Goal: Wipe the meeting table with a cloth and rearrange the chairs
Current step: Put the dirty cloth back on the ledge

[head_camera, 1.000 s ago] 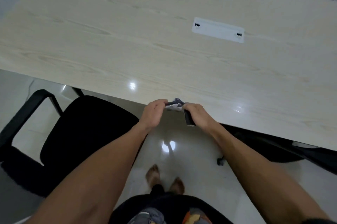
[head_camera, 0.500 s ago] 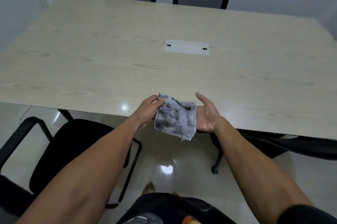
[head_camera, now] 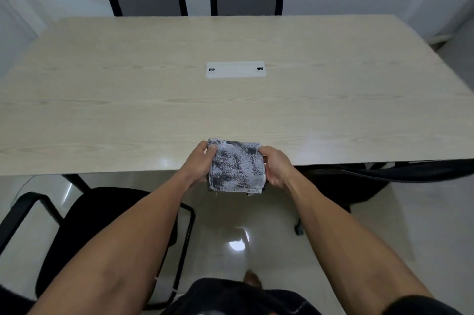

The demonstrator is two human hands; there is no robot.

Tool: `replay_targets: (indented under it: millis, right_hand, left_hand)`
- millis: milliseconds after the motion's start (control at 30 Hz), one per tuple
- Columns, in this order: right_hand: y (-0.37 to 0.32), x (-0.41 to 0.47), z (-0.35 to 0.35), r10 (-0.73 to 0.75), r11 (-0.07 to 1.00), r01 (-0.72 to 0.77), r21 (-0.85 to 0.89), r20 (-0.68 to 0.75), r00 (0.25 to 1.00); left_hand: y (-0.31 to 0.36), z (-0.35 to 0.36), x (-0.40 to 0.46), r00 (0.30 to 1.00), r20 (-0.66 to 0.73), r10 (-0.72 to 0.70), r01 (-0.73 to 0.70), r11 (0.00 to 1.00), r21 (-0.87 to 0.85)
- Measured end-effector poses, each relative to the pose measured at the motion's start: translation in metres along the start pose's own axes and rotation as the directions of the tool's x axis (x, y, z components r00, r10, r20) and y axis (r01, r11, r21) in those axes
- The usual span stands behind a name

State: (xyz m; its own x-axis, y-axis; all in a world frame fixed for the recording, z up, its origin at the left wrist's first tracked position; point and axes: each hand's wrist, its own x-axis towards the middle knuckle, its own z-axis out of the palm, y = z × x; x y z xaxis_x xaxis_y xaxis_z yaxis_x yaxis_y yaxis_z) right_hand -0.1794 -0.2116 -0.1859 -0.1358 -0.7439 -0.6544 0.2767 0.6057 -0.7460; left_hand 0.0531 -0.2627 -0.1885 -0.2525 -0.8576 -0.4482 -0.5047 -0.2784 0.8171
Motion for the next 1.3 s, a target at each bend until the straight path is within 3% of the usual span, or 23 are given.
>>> replay_targets:
  millis: [200, 400, 567, 733, 867, 967, 1200, 1300]
  right_hand:
    - [0.022, -0.041, -0.019, -0.1, 0.992, 0.114, 0.063, -0.189, 0.977]
    - [0.07, -0.092, -0.049, -0.196, 0.951, 0.276, 0.138, -0.42, 0.886]
    - [0.108, -0.17, -0.083, -0.178, 0.903, 0.367, 0.222, -0.585, 0.791]
    - [0.167, -0.255, -0.139, -0.097, 0.885, 0.406, 0.228, -0.762, 0.64]
    - [0.262, -0.306, -0.201, -0.033, 0.869, 0.439, 0.23, -0.857, 0.514]
    - [0.265, -0.382, -0.181, 0.056, 0.872, 0.427, 0.238, -0.916, 0.397]
    - [0.377, -0.536, -0.183, 0.25, 0.797, 0.542, 0.267, -0.962, 0.107]
    - [0.424, -0.602, -0.173, 0.321, 0.785, 0.562, 0.259, -0.947, -0.011]
  left_hand:
    - [0.017, 0.024, -0.01, 0.988, 0.138, 0.064, -0.07, 0.997, 0.041]
    - [0.04, 0.063, -0.038, 0.938, 0.322, 0.133, -0.165, 0.983, 0.076]
    - [0.059, 0.124, -0.066, 0.856, 0.496, 0.148, -0.232, 0.967, 0.111]
    - [0.079, 0.212, -0.131, 0.717, 0.673, 0.18, -0.295, 0.954, 0.058]
    - [0.078, 0.281, -0.195, 0.565, 0.817, 0.113, -0.287, 0.955, 0.067]
    - [0.076, 0.321, -0.242, 0.465, 0.884, 0.043, -0.332, 0.934, 0.129]
    - [0.047, 0.42, -0.398, 0.178, 0.982, -0.07, -0.479, 0.865, 0.149]
    - [0.027, 0.452, -0.471, 0.089, 0.991, -0.099, -0.527, 0.839, 0.131]
